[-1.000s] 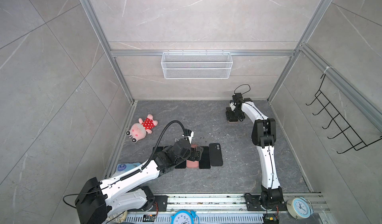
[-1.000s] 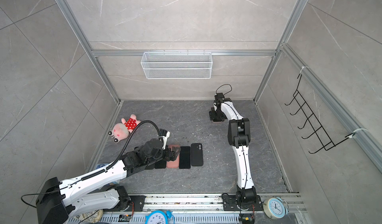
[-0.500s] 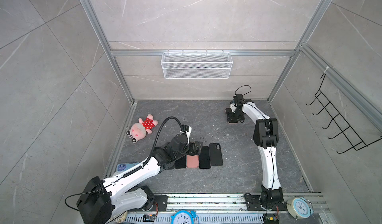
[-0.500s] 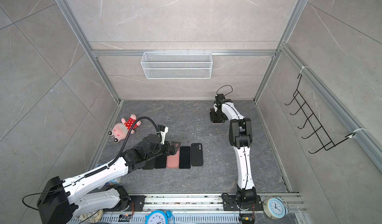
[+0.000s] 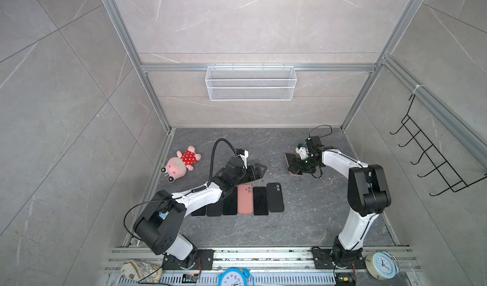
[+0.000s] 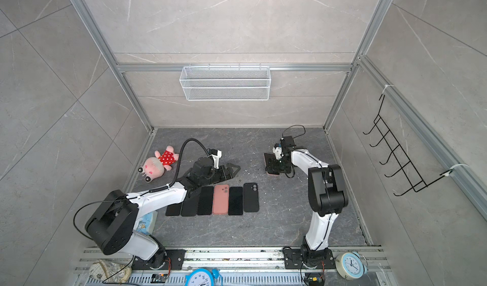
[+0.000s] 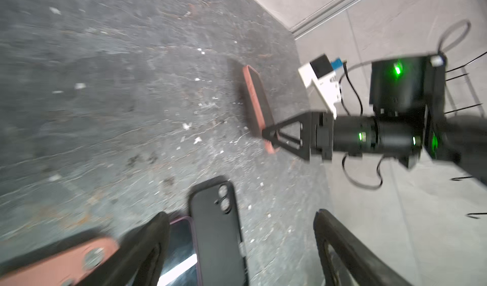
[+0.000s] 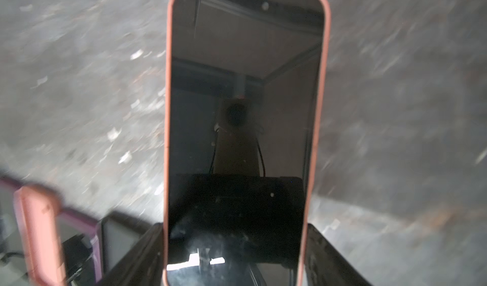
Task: Take the phone out of the phone case
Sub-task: Pick up the phone from the top-right of the table, then pass the phone.
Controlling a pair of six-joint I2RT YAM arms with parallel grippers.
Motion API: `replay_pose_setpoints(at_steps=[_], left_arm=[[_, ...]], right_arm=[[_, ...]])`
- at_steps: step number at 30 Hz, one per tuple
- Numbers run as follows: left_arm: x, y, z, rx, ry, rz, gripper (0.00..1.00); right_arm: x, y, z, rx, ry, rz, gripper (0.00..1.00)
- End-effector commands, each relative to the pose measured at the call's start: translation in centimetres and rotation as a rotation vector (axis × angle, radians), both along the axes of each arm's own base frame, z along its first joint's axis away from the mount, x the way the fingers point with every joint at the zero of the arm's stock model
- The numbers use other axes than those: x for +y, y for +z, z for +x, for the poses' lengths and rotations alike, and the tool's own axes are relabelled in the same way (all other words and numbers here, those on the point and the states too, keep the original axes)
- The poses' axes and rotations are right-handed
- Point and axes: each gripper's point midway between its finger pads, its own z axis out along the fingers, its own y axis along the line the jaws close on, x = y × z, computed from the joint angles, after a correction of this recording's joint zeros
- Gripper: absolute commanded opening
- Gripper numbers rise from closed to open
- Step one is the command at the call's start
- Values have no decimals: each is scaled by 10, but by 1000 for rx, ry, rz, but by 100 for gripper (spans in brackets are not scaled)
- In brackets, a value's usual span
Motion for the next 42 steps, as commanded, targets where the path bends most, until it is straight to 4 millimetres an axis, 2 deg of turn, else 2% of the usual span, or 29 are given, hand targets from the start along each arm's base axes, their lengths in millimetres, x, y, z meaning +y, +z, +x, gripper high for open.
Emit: replay_pose_setpoints(at_steps=[1,4,7,10,17,22,27,29,34,39,41,42], left_arm=[[-27,33,10,-12,-54,-174,87],[-35,19,15,47,-53,-196,86],[-45,11,16,87,-62,-217,85],[-45,1,18,123,-45,-214,84],[-47,-8,18,162,-37,-211,81],[-47,-16,19,181,-28,-225,66],[-50,-12,21,174,-29,-249,50],[-51,-13,21,175,-31,-246,46],[-48,-14,21,174,-13,-256,21],[-47,-8,19,160,-9,-265,4],[-44,-3,17,150,-4,-269,0],[-42,1,16,141,2,-274,0]], right_arm=[[28,39,-6,-135,57,117,35],[33,38,-21,-120,76,117,35],[46,39,-34,-131,119,149,34],[60,45,-45,-144,160,180,33],[92,57,-65,-156,256,224,33],[100,61,-71,-158,272,229,32],[105,63,-79,-152,290,242,31],[107,66,-81,-155,297,251,30],[111,70,-84,-154,302,269,30],[117,66,-88,-146,301,299,29],[116,67,-90,-146,291,306,32],[116,70,-91,-153,281,315,38]])
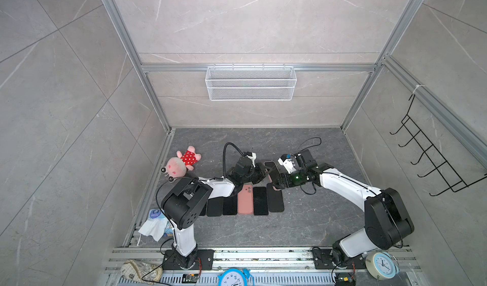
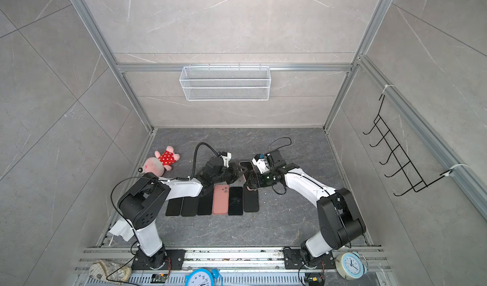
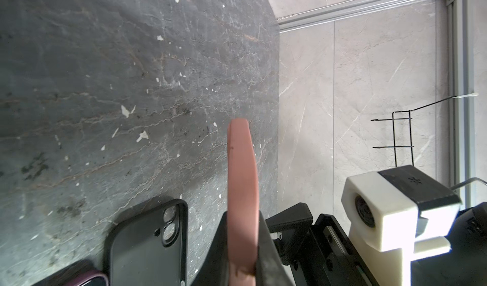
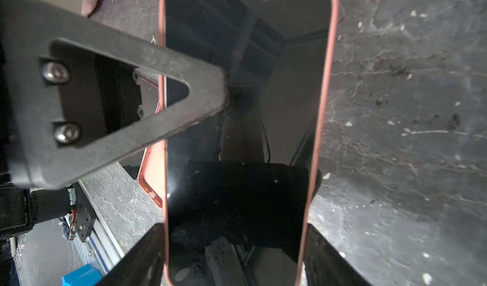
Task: Take the phone out of the phone case
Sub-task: Pass the phone.
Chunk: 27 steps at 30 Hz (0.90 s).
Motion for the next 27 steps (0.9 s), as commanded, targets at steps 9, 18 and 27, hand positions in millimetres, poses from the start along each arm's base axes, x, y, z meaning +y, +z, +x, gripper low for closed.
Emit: replay_pose_setpoints(at_steps=[9,18,27], left_arm=[[48,118,-2,-362,195,-196,0],[84,209,-21,-596,315,-498,0],[64,242,-42,-630,257,-630,0]], right_arm=[[-1,95,-18,-120,-267,413,80],[1,156,-50,-168,-306,842,83],[23,179,-64,-211,-210,1022,78]])
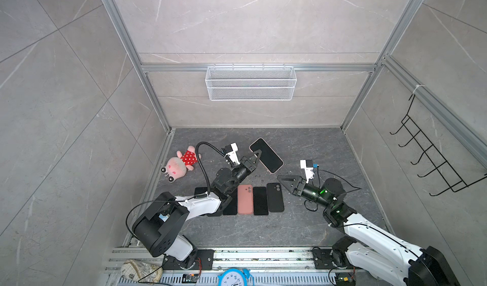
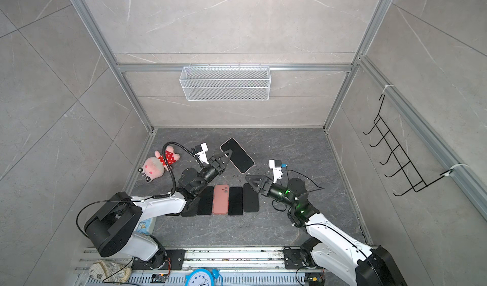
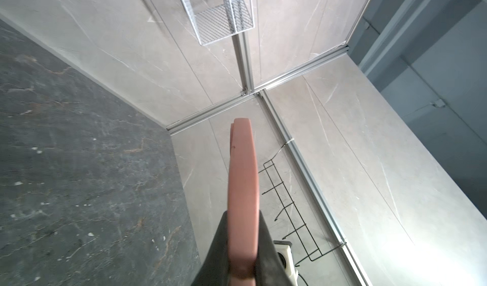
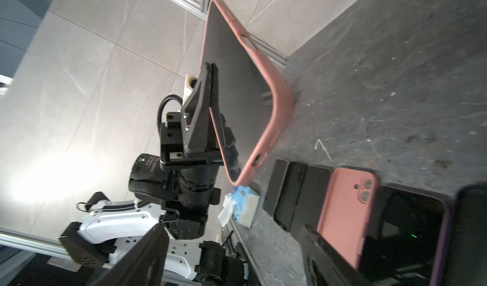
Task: Take the phone out of the phone case
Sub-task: Pass the phone.
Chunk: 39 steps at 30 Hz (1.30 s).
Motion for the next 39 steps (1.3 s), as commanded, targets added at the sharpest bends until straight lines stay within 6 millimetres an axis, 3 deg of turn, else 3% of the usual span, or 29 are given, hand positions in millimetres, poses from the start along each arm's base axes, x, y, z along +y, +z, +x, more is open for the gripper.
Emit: replay_pose_setpoints(at_steps=[1,4,9,19,33,39], left_arm=[[7,69,-17,-158,-10,-182,0],[4,70,-18,-154,-14,-186,0],[5,68,-18,-143,-10,-192,0],[6,67,-17,-138,3,-192,0],[9,64,-17,-128,9,-194,0],[11,61,-17,-95,13,-217,0]], right_arm=[[3,31,0,-88,2,119,75],[6,35,2,-109,14,154,72],[13,33,5,-108,27,166,55],[16,29,3,-99,32,162,35],[17,23,8,-91,15,151,16],[20,17,10,-103,24,120,1]])
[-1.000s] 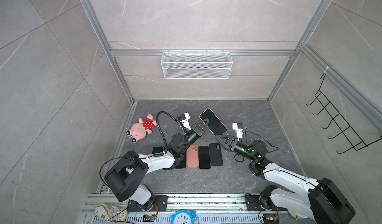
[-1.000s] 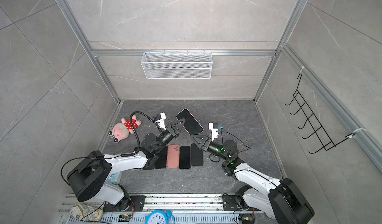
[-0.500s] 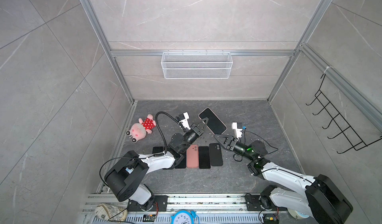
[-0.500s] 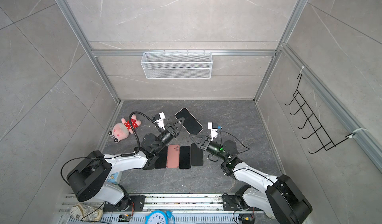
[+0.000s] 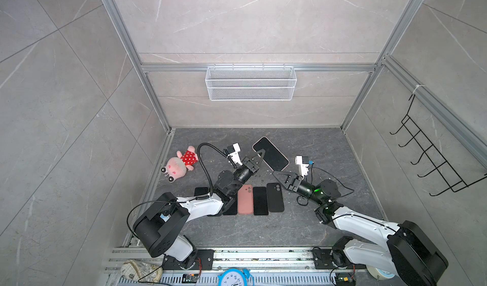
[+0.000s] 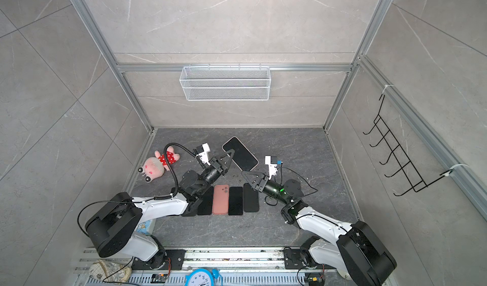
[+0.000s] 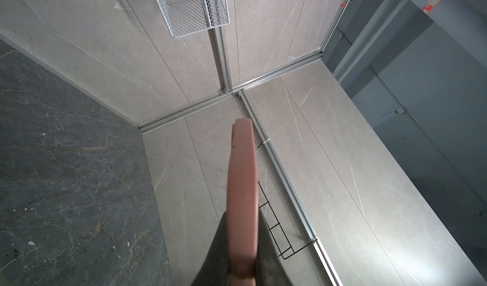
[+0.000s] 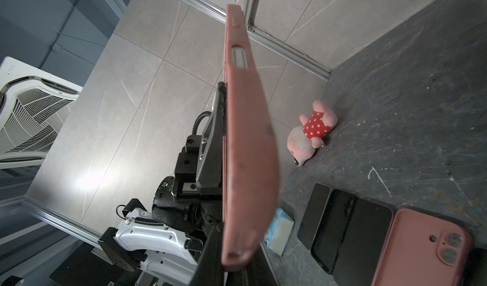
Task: Take the phone out of the phone case
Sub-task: Pass the phone, then remove the phone case from the phone.
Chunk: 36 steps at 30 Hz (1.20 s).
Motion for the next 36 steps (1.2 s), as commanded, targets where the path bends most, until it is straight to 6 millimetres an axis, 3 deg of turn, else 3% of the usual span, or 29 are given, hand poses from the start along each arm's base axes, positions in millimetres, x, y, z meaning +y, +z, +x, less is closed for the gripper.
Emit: replay_pose_setpoints(at_steps=[1,13,25,36], left_arm=[[15,43,-9,-83,25,-132,0],[22,22,-3,186,51,-82,0],[17,14,-3,290,23,-46,0],[13,25,-3,281,5,-52,0]], right_arm=[[4,-5,-1,-44,3,-37,0],[5,-50,2,-201,-30,-284,0],[0,-61,12,-318,-105,-413,0],[-3,-72,13,-371,-117,-511,0]])
